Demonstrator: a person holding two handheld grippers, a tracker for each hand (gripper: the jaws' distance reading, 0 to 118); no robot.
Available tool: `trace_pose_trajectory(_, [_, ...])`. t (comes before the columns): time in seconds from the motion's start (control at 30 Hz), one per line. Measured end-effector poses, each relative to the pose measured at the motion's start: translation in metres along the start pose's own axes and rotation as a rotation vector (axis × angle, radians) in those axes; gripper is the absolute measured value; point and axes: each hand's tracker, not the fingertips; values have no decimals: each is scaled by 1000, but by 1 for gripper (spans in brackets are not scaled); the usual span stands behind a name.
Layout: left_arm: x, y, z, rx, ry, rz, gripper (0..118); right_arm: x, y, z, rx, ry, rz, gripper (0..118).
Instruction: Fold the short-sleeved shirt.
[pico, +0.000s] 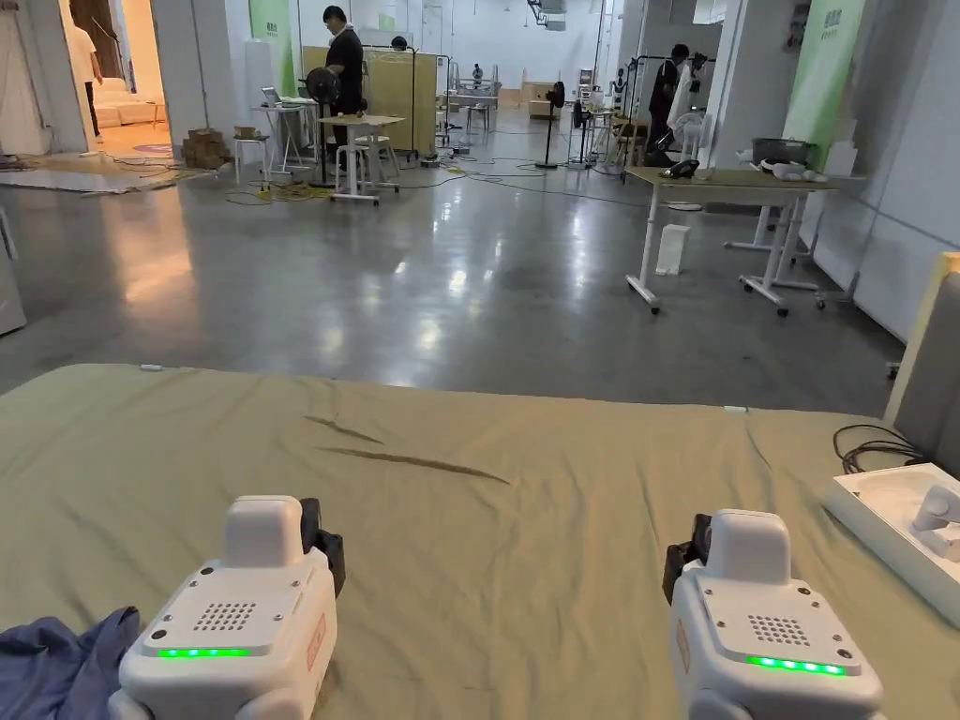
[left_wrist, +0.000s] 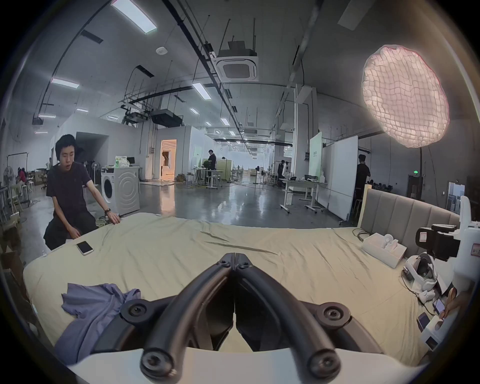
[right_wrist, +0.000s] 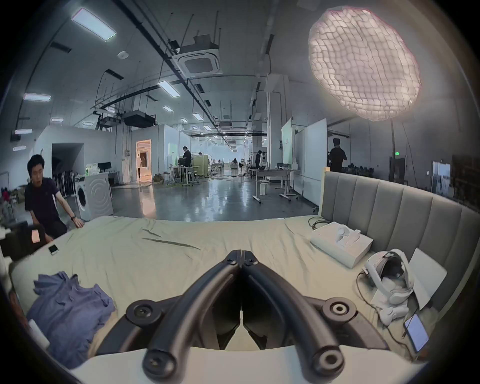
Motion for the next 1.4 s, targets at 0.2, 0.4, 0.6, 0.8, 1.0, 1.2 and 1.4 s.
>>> trace_pose_trajectory(0.2, [-18, 11, -7, -164, -21, 37, 2, -14, -1, 2, -16, 36, 30, 0])
trace_pose_trajectory(0.4, [-59, 3, -1, -336, 15, 35, 2, -32, -8, 1, -50, 85, 48, 0])
trace_pose_trajectory(0.6, [-130, -22, 6, -547, 110, 41, 2, -46, -20, -5, -107, 124, 63, 0])
trace_pose_trajectory(0.8, [-207, -60, 0, -733, 207, 92, 11, -59, -31, -9, -151, 141, 76, 0])
trace_pose_trajectory(1.0, [-250, -97, -11, -881, 216, 122, 67, -66, -40, -11, -177, 153, 98, 0])
trace_pose_trajectory(1.2, [-263, -134, -33, -966, 208, 148, 68, -65, -48, -13, -213, 145, 111, 0])
trace_pose_trajectory(1.4, [-240, -175, -50, -1098, 125, 47, 68, -59, -56, -17, -242, 124, 125, 0])
